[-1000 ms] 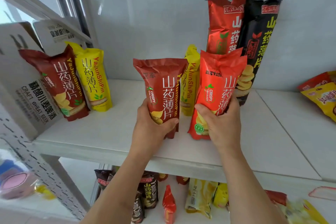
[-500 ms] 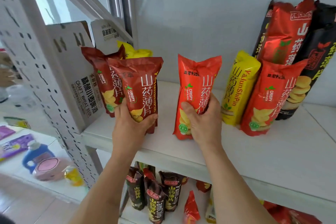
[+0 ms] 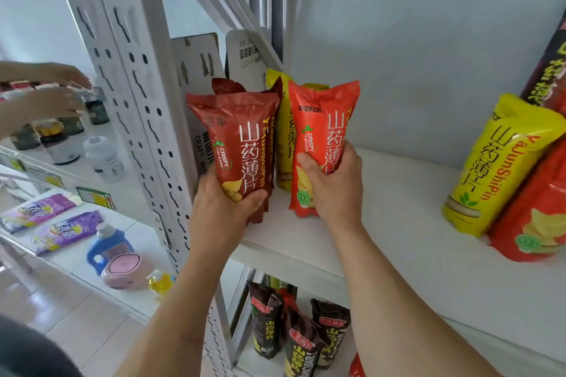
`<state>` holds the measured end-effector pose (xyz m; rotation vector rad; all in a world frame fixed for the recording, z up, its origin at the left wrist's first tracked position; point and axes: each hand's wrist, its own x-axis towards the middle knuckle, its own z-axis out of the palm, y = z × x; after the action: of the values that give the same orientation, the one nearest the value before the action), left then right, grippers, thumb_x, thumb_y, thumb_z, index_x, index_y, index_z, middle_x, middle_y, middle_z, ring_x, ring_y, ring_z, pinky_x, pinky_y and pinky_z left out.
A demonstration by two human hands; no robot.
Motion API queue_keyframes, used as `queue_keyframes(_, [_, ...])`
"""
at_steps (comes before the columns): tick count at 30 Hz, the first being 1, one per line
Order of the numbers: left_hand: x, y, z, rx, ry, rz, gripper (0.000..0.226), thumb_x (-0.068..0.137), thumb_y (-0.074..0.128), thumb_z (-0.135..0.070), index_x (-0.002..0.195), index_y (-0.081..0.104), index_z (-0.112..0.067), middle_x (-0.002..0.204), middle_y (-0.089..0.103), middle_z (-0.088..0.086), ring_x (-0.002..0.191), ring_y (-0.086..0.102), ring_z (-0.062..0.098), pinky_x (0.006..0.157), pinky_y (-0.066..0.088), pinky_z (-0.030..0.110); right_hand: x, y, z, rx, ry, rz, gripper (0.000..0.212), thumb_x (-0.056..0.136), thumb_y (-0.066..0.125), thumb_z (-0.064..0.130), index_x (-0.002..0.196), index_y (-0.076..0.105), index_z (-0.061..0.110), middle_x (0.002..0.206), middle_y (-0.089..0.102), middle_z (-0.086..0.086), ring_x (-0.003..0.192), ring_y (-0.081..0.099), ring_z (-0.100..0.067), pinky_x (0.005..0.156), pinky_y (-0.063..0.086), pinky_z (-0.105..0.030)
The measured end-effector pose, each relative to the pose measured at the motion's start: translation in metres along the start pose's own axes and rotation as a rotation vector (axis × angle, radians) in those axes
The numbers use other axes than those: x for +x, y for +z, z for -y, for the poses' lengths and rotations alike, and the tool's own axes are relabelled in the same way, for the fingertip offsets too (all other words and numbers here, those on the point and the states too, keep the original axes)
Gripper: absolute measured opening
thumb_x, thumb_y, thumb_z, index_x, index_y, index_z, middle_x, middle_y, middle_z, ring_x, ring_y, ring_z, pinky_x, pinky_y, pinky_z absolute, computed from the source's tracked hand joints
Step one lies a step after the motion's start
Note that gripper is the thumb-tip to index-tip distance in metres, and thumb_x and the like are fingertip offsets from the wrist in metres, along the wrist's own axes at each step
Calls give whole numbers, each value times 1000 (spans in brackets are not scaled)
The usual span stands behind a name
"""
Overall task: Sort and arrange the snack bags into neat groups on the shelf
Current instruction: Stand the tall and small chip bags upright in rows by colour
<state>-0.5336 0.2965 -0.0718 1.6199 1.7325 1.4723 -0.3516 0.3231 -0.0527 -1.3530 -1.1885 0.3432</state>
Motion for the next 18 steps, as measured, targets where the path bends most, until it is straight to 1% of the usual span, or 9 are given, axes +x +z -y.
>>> queue_keyframes(5, [3,2,3,-14,1,-26,104,68,85,-53,151,28,-28,141,54,-1,129,53,25,100,49,56,-2,19,6,-15,8,-31,82,66,73,67,134,45,30,116,48,5,108,55,-13,88,47,-31])
queue_keyframes(7, [2,3,2,-36,16,-52,109,69,86,-50,155,23,-25,146,50,2,133,49,26,105,46,55,-1,21,6,-22,11,-22,89,63,71,72,137,43,30,119,48,4,111,54,-14,91,49,-35])
queue_keyframes(10, [-4,5,-4,-49,38,-112,114,73,84,-48,159,15,-18,157,35,8,144,34,25,116,35,48,-2,13,1,-54,20,35,100,60,69,77,142,37,31,129,45,2,120,50,-15,97,49,-42])
queue_keyframes(12, [-13,8,-8,-13,103,-189,106,80,75,-52,159,14,-13,160,27,12,148,25,27,118,30,50,-8,3,-3,-93,42,82,104,64,68,77,148,29,29,139,40,0,128,46,-16,101,47,-44])
queue_keyframes(14, [-21,14,-7,66,280,-319,88,88,66,-49,154,23,-9,157,27,13,145,26,32,114,35,57,-16,-10,-9,-145,60,111,104,70,65,75,151,23,27,145,37,0,133,41,-15,104,43,-42])
queue_keyframes(16, [-28,24,-6,132,519,-421,67,91,67,-34,144,40,-4,148,35,11,138,34,33,108,40,59,-23,-26,-13,-227,40,116,91,77,60,72,149,30,25,144,40,1,132,42,-14,104,43,-39])
queue_keyframes(17, [-31,30,-8,150,627,-434,56,91,68,-28,137,49,-1,142,42,13,133,40,33,106,42,57,-25,-35,-16,-283,17,120,80,82,58,68,146,37,24,142,44,2,131,43,-14,103,44,-37])
queue_keyframes(18, [-35,37,-12,158,717,-416,46,91,68,-23,129,57,0,135,52,15,127,48,34,103,45,54,-26,-44,-18,-349,-15,129,68,88,55,62,141,45,22,138,48,2,128,46,-14,101,44,-35])
